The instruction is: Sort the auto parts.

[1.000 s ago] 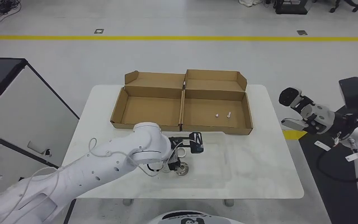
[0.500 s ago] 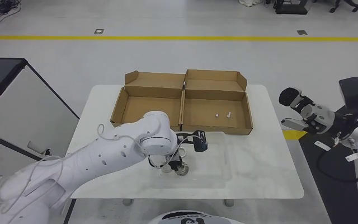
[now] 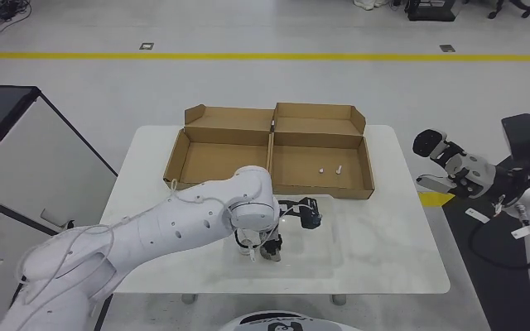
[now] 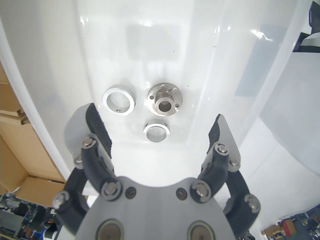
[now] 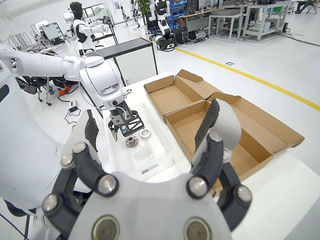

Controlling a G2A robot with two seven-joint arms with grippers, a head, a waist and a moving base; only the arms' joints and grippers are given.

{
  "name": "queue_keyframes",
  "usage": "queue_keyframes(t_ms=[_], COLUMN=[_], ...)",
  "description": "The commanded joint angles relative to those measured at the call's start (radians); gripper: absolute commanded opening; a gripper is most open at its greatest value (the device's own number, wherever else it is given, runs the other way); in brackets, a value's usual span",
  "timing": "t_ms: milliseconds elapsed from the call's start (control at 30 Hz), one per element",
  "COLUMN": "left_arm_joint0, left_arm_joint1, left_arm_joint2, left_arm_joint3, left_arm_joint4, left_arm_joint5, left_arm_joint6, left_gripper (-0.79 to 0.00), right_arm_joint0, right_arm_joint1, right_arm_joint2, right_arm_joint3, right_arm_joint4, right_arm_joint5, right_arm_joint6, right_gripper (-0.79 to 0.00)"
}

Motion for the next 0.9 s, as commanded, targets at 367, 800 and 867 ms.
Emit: queue_keyframes(t_ms=[367, 800, 867], left_arm_joint0=[0.003, 0.022, 0.026], left_arm_joint1=[-0.034, -0.037, -0.036], left_arm_joint2=[0.036, 0.041, 0.04], left_arm_joint3=[0.076, 0.089, 0.09], left_arm_joint4=[-0.024, -0.004, -0.001], left_arm_joint5=[0.004, 0.008, 0.007], left_arm_joint6=[-0.052, -0.052, -0.052], left_gripper=[-0.234, -0.449, -0.446], right_arm_joint0=[0.0, 0.0, 0.0], right_arm_joint1=[0.0, 0.0, 0.0], right_arm_joint2=[0.0, 0.0, 0.0], right_arm_joint3=[0.0, 0.0, 0.0], right_arm_joint4=[0.0, 0.0, 0.0], right_arm_joint5=[0.0, 0.0, 0.0], right_arm_joint6=[0.0, 0.0, 0.0], right_gripper=[0.0, 0.0, 0.0])
